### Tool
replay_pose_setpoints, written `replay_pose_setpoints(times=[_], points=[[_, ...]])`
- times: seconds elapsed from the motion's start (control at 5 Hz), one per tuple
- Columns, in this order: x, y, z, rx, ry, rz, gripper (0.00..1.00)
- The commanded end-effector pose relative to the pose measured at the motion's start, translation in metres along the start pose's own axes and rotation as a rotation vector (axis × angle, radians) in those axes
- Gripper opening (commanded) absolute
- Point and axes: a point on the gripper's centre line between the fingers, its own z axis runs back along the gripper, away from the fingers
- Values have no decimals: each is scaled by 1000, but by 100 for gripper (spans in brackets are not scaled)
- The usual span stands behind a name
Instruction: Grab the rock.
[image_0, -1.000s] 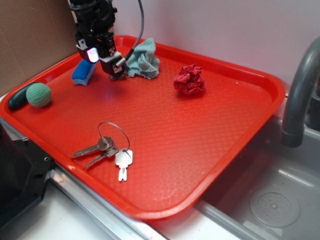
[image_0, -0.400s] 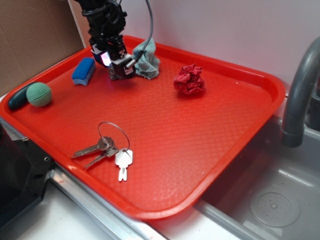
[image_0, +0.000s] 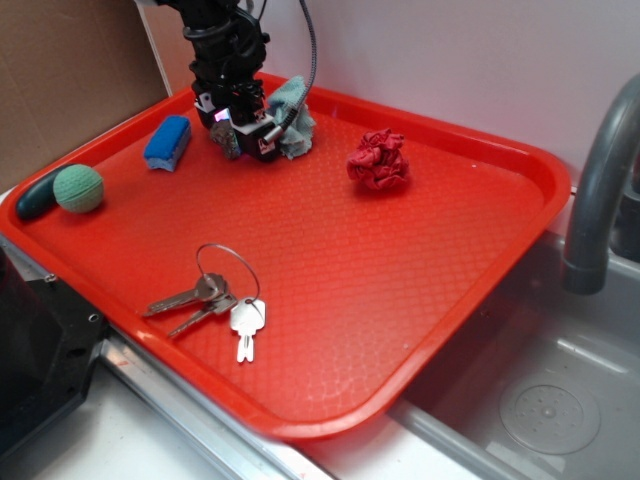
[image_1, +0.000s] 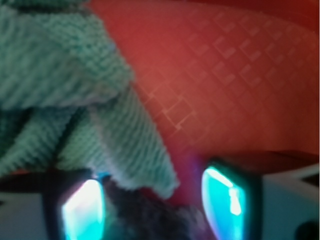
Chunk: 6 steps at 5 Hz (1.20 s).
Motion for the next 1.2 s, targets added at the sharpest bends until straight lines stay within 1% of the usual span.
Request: replay_pose_setpoints(times=[0.0, 0.2, 0.4, 0.6, 0.8, 1.0], points=[[-23, -36, 87, 52, -127, 67, 0], [-36, -72, 136, 70, -178, 148, 0], [-36, -89, 187, 52, -168, 163, 0], [-48, -65, 164, 78, -99, 194, 100], [-66, -31, 134, 52, -74, 338, 100], [-79, -7, 108, 57, -68, 481, 100]])
